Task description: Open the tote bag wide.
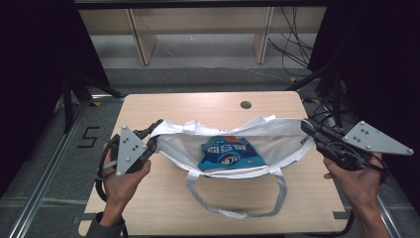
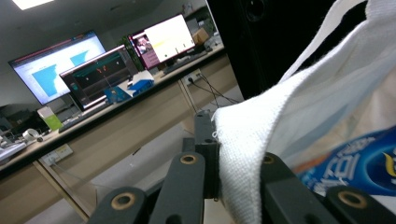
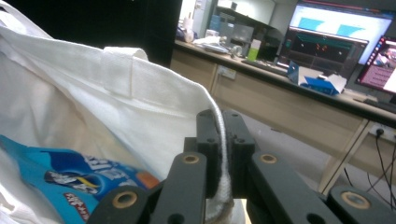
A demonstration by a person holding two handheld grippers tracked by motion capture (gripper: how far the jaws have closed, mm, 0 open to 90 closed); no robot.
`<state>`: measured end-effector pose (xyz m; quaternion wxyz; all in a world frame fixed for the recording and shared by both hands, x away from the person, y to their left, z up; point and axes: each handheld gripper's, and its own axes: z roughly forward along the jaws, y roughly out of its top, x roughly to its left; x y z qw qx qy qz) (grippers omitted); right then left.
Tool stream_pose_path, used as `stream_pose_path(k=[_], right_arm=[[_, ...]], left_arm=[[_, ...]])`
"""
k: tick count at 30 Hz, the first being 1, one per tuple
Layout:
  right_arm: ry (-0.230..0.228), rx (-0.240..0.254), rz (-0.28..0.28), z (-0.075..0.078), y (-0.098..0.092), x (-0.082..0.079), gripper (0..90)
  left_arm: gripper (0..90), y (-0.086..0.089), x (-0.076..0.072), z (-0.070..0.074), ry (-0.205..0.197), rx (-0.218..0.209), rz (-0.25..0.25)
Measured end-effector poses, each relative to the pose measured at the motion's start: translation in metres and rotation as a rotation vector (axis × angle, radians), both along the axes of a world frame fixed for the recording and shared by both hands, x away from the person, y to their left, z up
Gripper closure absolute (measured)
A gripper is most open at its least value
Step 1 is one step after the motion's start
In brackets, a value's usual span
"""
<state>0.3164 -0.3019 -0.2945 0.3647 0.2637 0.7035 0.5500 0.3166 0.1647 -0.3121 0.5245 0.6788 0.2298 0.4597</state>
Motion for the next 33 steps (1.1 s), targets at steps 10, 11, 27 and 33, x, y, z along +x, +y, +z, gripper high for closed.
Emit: stream_pose_path(k=[10,11,27,33], right_arm=[[-0.054,-0.006,0.019,0.034,0.006,-0.003,88.9],[-0.044,-0.017,0.017,0.036,0.006,0.002,88.9],[0.033,-0.048,-0.007,0.000,0.015,0.038,88.8],[0.053,-0.057,-0.013,-0.016,0.019,0.043,88.8]], left_arm=[[86.9,0.003,-0.005,0.024,-0.027,-0.051,-0.020],[86.9,0.002,-0.002,0.023,-0.022,-0.059,-0.019],[86.5,0.012,0.039,-0.019,0.141,-0.098,0.015],[86.1,0.013,0.046,-0.033,0.179,-0.090,0.023]])
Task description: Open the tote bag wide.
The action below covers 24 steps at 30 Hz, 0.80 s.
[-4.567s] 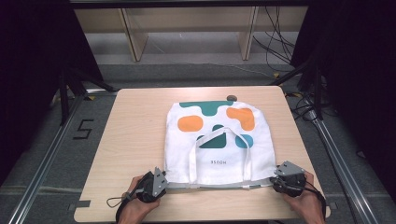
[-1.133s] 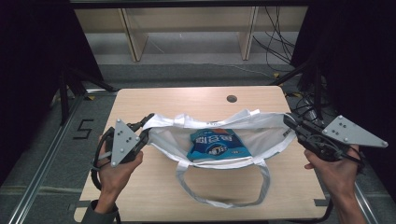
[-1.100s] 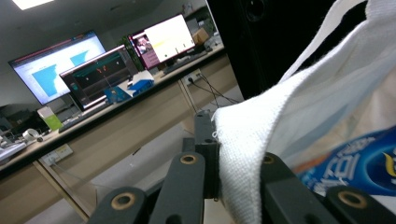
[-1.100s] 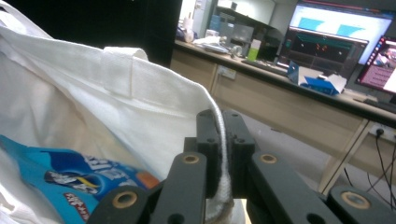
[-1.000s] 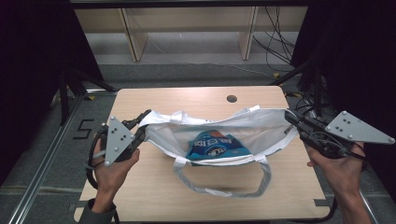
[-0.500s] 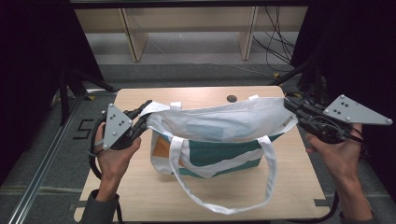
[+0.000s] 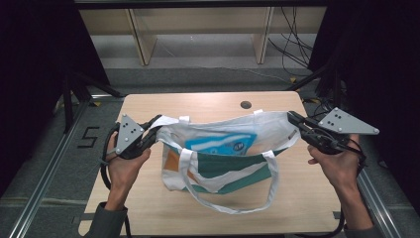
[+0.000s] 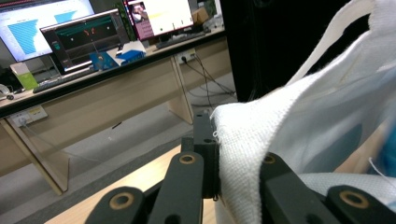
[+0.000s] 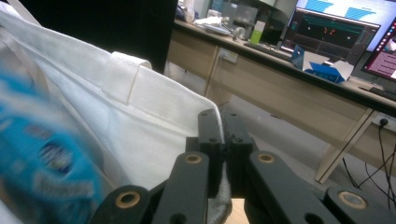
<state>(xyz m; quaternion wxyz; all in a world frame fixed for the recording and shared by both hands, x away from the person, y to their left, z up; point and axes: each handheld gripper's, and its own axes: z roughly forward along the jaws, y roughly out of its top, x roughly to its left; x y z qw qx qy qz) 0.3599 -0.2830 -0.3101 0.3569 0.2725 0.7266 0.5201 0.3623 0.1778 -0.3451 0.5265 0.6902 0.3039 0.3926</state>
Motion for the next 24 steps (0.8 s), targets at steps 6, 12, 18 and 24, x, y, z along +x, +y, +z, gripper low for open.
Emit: stream_pose_path(k=[6,12,18,24], right_arm=[[0.005,0.027,-0.020,-0.020,-0.003,0.003,88.7],[0.021,0.017,-0.027,-0.026,-0.001,0.010,88.7],[0.039,-0.010,-0.027,-0.033,0.005,0.011,88.6],[0.060,-0.029,-0.034,-0.044,0.006,0.017,88.6]], left_arm=[[85.4,-0.003,0.008,-0.011,0.043,0.009,-0.010],[85.4,-0.002,0.022,-0.024,0.087,-0.005,-0.007],[85.4,0.001,0.026,-0.044,0.148,0.005,-0.012],[84.8,-0.001,0.032,-0.060,0.189,0.026,-0.022]])
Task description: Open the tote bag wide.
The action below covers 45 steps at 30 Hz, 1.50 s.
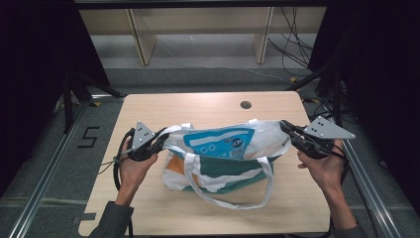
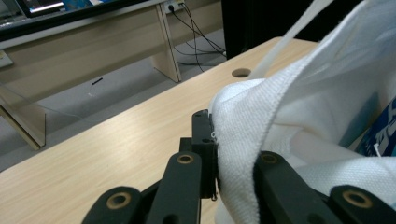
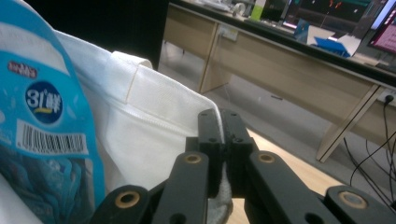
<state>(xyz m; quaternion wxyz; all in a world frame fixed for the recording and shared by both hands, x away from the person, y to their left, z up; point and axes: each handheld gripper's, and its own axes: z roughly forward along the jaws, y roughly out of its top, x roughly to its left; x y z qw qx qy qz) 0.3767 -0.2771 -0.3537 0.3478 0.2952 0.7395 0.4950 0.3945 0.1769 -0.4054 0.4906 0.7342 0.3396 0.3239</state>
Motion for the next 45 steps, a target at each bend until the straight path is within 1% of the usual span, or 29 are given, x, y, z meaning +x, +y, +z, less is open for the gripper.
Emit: stream_pose_path(k=[2,3,6,8,11,13,16,17,18,20,24,25,26,27,28,29,31,32,33,34,35,36,37,38,39,41,42,43,45], right_arm=[[0.019,-0.002,-0.004,-0.005,0.000,0.001,88.6],[0.006,-0.008,0.001,-0.006,-0.001,0.003,88.6],[0.026,-0.013,0.005,-0.009,-0.001,0.003,88.6],[0.030,-0.022,0.001,-0.012,-0.001,0.004,88.5],[0.035,-0.034,-0.001,-0.019,0.000,0.006,88.5],[0.067,-0.023,-0.005,-0.025,0.000,0.007,88.5],[0.087,-0.041,-0.001,-0.033,0.000,0.010,88.5],[0.103,-0.030,-0.009,-0.035,0.000,0.009,88.5],[0.088,-0.038,-0.007,-0.038,-0.001,0.010,88.5],[0.111,-0.039,-0.001,-0.043,-0.001,0.010,88.4],[0.120,-0.044,-0.001,-0.048,-0.001,0.010,88.4],[0.110,-0.062,0.003,-0.049,-0.002,0.011,88.4],[0.130,-0.058,0.008,-0.050,-0.002,0.011,88.3],[0.140,-0.044,-0.007,-0.053,0.000,0.010,88.3],[0.126,-0.049,-0.005,-0.054,-0.001,0.011,88.3],[0.141,-0.061,0.005,-0.055,-0.001,0.012,88.2],[0.145,-0.070,0.007,-0.058,-0.001,0.013,88.2],[0.165,-0.047,-0.012,-0.061,0.001,0.011,88.2],[0.155,-0.069,0.006,-0.062,0.000,0.014,88.1],[0.166,-0.054,-0.007,-0.065,0.001,0.013,88.1],[0.163,-0.067,-0.001,-0.066,-0.001,0.015,88.1],[0.177,-0.062,-0.003,-0.069,0.000,0.016,88.1],[0.190,-0.069,-0.001,-0.071,0.000,0.016,88.0],[0.209,-0.070,-0.005,-0.073,0.001,0.015,88.0],[0.189,-0.084,0.004,-0.075,0.000,0.018,88.0],[0.209,-0.075,-0.001,-0.080,0.002,0.019,88.0],[0.217,-0.088,0.007,-0.081,0.001,0.020,87.9],[0.218,-0.093,0.005,-0.083,0.002,0.020,87.9],[0.231,-0.102,0.008,-0.087,0.003,0.021,87.9]], left_arm=[[84.6,0.000,0.001,-0.005,0.015,0.009,0.002],[84.6,0.000,0.001,-0.007,0.025,0.010,0.011],[84.6,0.000,0.003,-0.013,0.038,0.013,0.008],[84.3,-0.001,0.004,-0.017,0.036,0.020,-0.012],[83.7,0.001,0.005,-0.021,0.040,0.032,-0.016],[83.6,-0.001,0.005,-0.027,0.050,0.038,-0.023],[83.2,-0.002,0.005,-0.034,0.068,0.052,-0.029],[83.1,-0.002,0.005,-0.037,0.075,0.050,-0.029],[83.1,-0.002,0.005,-0.038,0.079,0.061,-0.028],[82.8,-0.004,0.005,-0.043,0.088,0.062,-0.032],[82.6,-0.006,0.006,-0.051,0.100,0.075,-0.044],[82.5,-0.007,0.006,-0.053,0.103,0.081,-0.042],[82.4,-0.007,0.007,-0.054,0.105,0.088,-0.045],[82.3,-0.008,0.007,-0.056,0.112,0.074,-0.042],[82.3,-0.007,0.007,-0.057,0.112,0.083,-0.042],[82.2,-0.008,0.007,-0.059,0.116,0.077,-0.044],[82.2,-0.008,0.007,-0.061,0.122,0.086,-0.042],[82.2,-0.009,0.008,-0.063,0.122,0.083,-0.046],[82.2,-0.009,0.008,-0.064,0.125,0.091,-0.042],[82.2,-0.009,0.008,-0.065,0.128,0.080,-0.044],[82.2,-0.009,0.008,-0.066,0.131,0.084,-0.038],[82.2,-0.010,0.008,-0.068,0.135,0.079,-0.044],[82.2,-0.010,0.009,-0.069,0.143,0.089,-0.042],[82.2,-0.010,0.009,-0.071,0.150,0.076,-0.042],[82.2,-0.010,0.010,-0.073,0.150,0.085,-0.046],[82.2,-0.009,0.010,-0.077,0.164,0.080,-0.044],[82.1,-0.009,0.011,-0.077,0.160,0.096,-0.050],[82.1,-0.010,0.011,-0.080,0.175,0.082,-0.041],[82.0,-0.009,0.013,-0.081,0.166,0.110,-0.054]])
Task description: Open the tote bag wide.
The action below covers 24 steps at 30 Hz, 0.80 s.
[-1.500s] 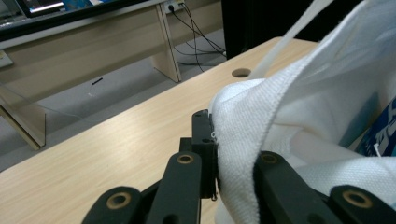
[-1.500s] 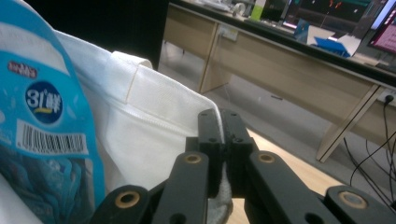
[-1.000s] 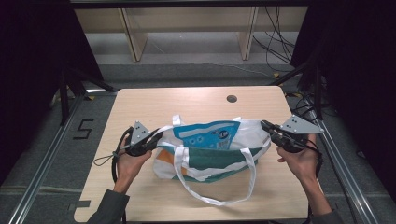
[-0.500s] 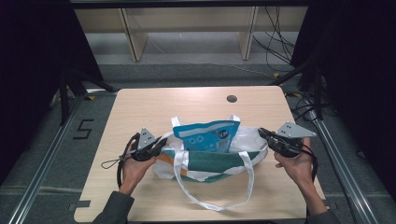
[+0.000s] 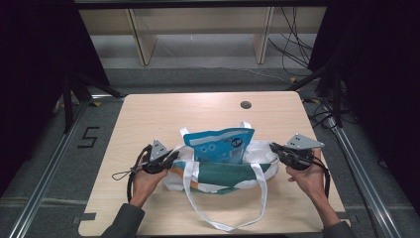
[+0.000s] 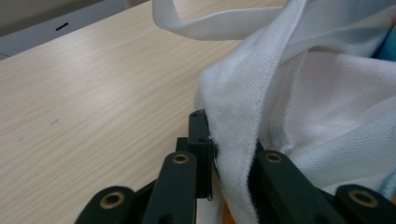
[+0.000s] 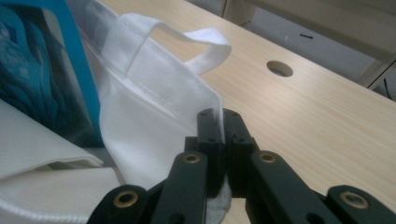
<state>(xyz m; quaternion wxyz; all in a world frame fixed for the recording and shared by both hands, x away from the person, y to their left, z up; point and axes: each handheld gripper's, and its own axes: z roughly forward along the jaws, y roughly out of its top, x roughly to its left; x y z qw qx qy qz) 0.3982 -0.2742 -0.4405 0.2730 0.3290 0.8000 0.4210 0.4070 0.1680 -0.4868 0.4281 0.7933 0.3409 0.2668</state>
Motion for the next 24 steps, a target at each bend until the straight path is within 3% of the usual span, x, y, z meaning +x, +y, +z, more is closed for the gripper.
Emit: stream_pose_path(k=[1,3,4,5,8,9,10,11,12,13,14,17,19,20,21,23,24], right_arm=[[0.007,-0.001,-0.003,-0.002,0.001,0.000,87.9],[0.029,-0.008,-0.001,-0.007,0.002,0.001,87.9],[0.029,-0.017,0.001,-0.009,0.002,0.003,87.8],[0.033,-0.022,0.004,-0.012,0.002,0.004,87.8],[0.059,-0.024,0.006,-0.019,0.003,0.006,87.8],[0.064,-0.027,0.006,-0.021,0.004,0.007,87.8],[0.089,-0.031,0.007,-0.024,0.006,0.007,87.7],[0.084,-0.040,0.011,-0.026,0.006,0.009,87.7],[0.086,-0.046,0.013,-0.029,0.007,0.011,87.6],[0.106,-0.046,0.013,-0.032,0.009,0.011,87.6],[0.107,-0.064,0.022,-0.035,0.010,0.012,87.5],[0.126,-0.082,0.022,-0.041,0.013,0.015,87.1],[0.145,-0.081,0.022,-0.043,0.014,0.015,87.1],[0.128,-0.095,0.031,-0.044,0.014,0.016,87.1],[0.131,-0.098,0.035,-0.044,0.014,0.017,87.1],[0.138,-0.098,0.030,-0.047,0.014,0.017,87.1],[0.144,-0.096,0.027,-0.050,0.015,0.018,87.0]], left_arm=[[82.1,-0.001,-0.001,-0.001,0.010,-0.012,0.012],[81.8,0.000,0.001,-0.001,0.000,0.011,-0.005],[81.7,-0.001,0.000,-0.003,0.017,-0.004,0.007],[81.6,0.001,0.002,-0.002,0.012,0.041,-0.015],[80.8,0.000,0.002,-0.007,0.061,0.028,0.001],[80.6,0.001,0.005,-0.007,0.051,0.063,-0.026],[80.5,0.001,0.005,-0.008,0.061,0.065,-0.020],[80.5,0.000,0.004,-0.011,0.088,0.031,-0.007],[80.4,-0.001,0.004,-0.011,0.086,0.032,-0.001],[80.4,0.001,0.007,-0.011,0.065,0.064,-0.024],[80.4,0.000,0.006,-0.012,0.070,0.063,-0.014],[80.5,0.001,0.008,-0.015,0.080,0.111,-0.043],[80.5,-0.001,0.008,-0.020,0.114,0.098,-0.029],[80.6,-0.002,0.008,-0.022,0.129,0.085,-0.029],[80.6,-0.001,0.010,-0.023,0.123,0.090,-0.043],[80.6,-0.003,0.010,-0.028,0.145,0.038,-0.023],[80.6,-0.002,0.010,-0.029,0.146,0.056,-0.024]])
